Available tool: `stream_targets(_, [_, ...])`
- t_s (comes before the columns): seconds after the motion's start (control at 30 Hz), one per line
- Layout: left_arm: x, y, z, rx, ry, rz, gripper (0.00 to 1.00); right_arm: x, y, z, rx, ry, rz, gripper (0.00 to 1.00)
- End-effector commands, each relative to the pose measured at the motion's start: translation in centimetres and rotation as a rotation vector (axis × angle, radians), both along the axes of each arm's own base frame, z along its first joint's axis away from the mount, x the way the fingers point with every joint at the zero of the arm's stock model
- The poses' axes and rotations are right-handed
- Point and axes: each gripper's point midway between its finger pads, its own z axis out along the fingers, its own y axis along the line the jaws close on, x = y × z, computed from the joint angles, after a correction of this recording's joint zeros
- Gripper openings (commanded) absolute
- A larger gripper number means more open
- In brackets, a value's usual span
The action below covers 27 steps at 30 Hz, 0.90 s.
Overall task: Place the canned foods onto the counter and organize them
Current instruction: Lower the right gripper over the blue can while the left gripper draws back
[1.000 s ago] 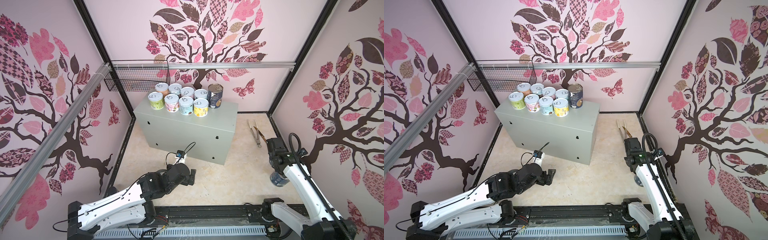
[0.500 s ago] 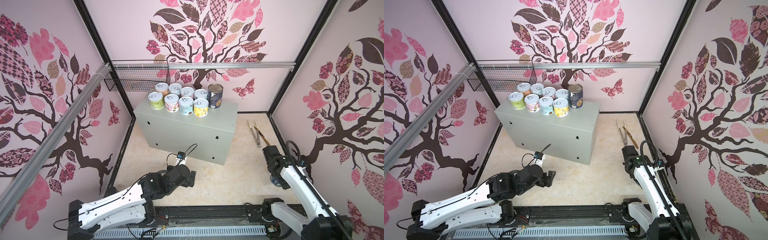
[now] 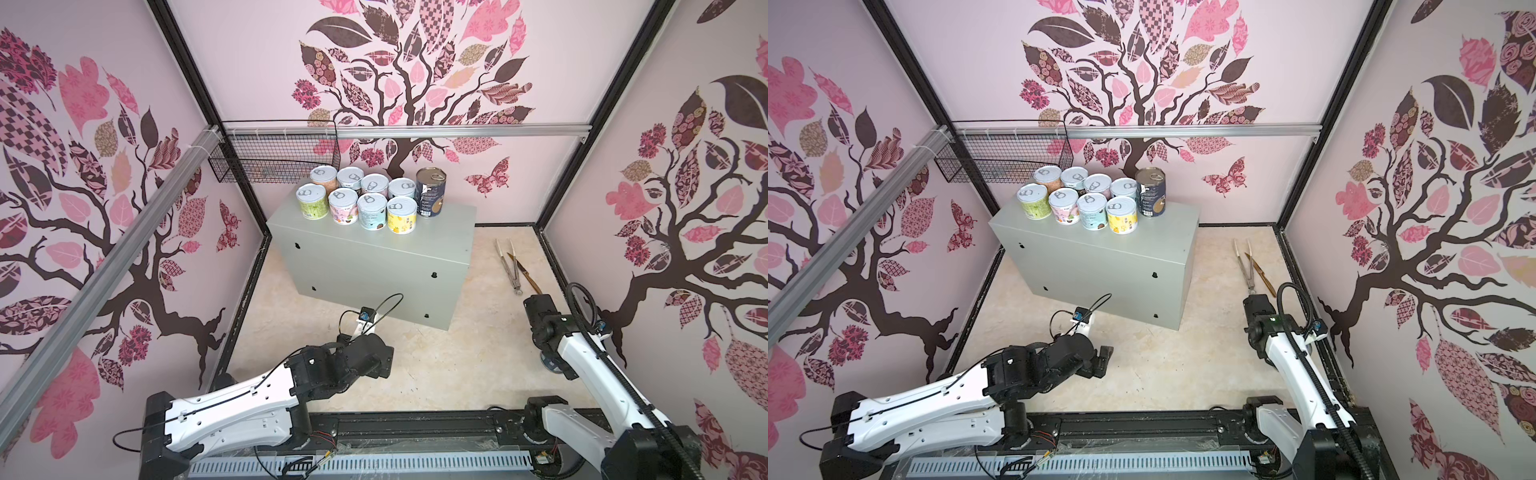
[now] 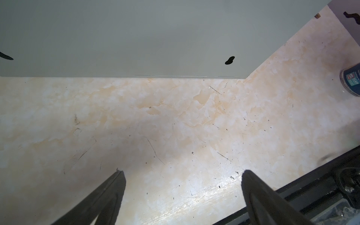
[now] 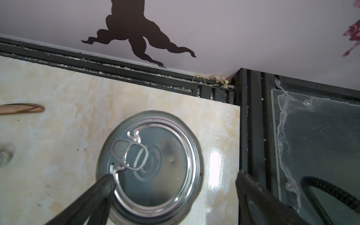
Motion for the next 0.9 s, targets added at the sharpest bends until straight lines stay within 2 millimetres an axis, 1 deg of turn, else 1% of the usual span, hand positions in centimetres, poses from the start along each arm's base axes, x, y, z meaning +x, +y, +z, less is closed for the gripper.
stream_targets(0.0, [0.1,0.0,0.5,-0.003,-0.011,0.016,0.97,0.9,-0.5,0.9,-0.044,-0.009,0.027,1.0])
stream_targets(0.3, [0.4,-0.2,0.5,0.026,-0.023,0.011,0.97,1.6,-0.6,1.3,-0.058,-0.024,0.044,1.0])
stream_targets(0.57, [0.4,-0.5,-0.3,0.034,-0.015,0.006,0.97,2.2,-0.5,0.1,-0.057,0.006,0.068,1.0])
stream_targets(0.73, [0.4,-0.4,-0.5,0.04,-0.013,0.003,0.97,2.1,-0.3,-0.8,-0.033,0.012,0.061,1.0])
stream_targets(0.87, [0.5,-0.5,-0.5,0.044,-0.02,0.001,0.97,1.8,-0.5,-1.1,-0.033,0.025,0.047,1.0])
